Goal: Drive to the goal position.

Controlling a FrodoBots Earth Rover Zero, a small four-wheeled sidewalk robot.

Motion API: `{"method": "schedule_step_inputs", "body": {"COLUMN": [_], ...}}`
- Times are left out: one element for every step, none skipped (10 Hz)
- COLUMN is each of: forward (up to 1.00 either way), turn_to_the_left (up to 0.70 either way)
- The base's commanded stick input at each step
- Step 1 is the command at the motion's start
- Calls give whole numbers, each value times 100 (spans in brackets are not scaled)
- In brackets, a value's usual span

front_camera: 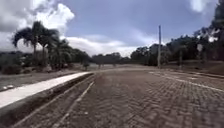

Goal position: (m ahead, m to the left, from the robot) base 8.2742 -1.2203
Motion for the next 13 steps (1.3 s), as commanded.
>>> {"method": "schedule_step_inputs", "body": {"forward": [100, 100, 100, 100, 100, 100, 100, 100, 100, 100, 100, 100, 100], "turn_to_the_left": [0, 0, 0, 0, 0, 0, 0, 0, 0, 0, 0, 0, 0]}}
